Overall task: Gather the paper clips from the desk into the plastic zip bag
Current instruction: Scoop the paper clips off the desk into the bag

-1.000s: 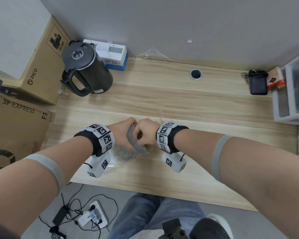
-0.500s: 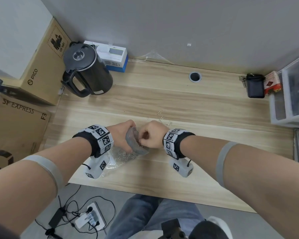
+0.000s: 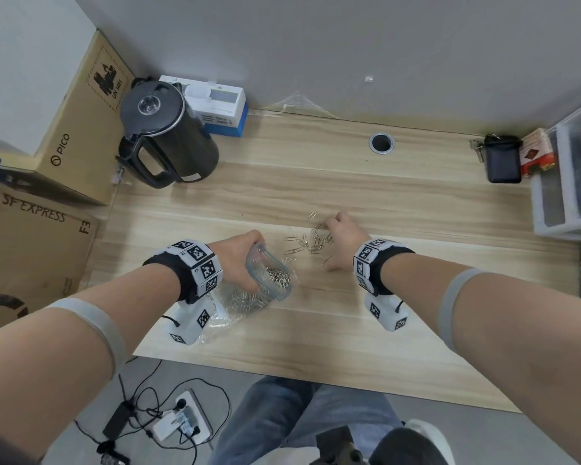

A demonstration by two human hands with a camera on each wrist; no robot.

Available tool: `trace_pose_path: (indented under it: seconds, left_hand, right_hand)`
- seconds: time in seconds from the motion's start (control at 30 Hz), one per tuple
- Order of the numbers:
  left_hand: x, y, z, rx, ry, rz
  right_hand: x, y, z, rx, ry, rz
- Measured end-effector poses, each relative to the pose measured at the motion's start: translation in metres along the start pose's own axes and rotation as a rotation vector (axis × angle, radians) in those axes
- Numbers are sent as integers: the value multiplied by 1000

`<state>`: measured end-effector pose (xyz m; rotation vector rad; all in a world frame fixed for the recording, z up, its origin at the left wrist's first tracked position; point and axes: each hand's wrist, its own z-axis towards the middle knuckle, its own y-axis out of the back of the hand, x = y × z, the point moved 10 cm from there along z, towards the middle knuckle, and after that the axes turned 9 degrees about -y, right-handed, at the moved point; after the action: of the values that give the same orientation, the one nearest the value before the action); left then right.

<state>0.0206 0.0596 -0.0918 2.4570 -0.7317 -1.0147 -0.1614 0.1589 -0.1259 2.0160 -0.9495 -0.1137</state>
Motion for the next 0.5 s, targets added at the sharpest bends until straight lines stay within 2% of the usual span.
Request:
trace_pose_path:
  seconds: [0.3, 0.43, 0.5]
  left_hand:
    - [4, -1, 3, -3, 5, -18]
    - [6, 1, 3, 13, 14, -20]
    - [7, 1, 2, 19, 18, -32]
  right_hand:
    - [20, 5, 13, -107, 87, 228]
    - [23, 22, 15, -159, 102, 206]
    - [19, 24, 21, -122, 83, 143]
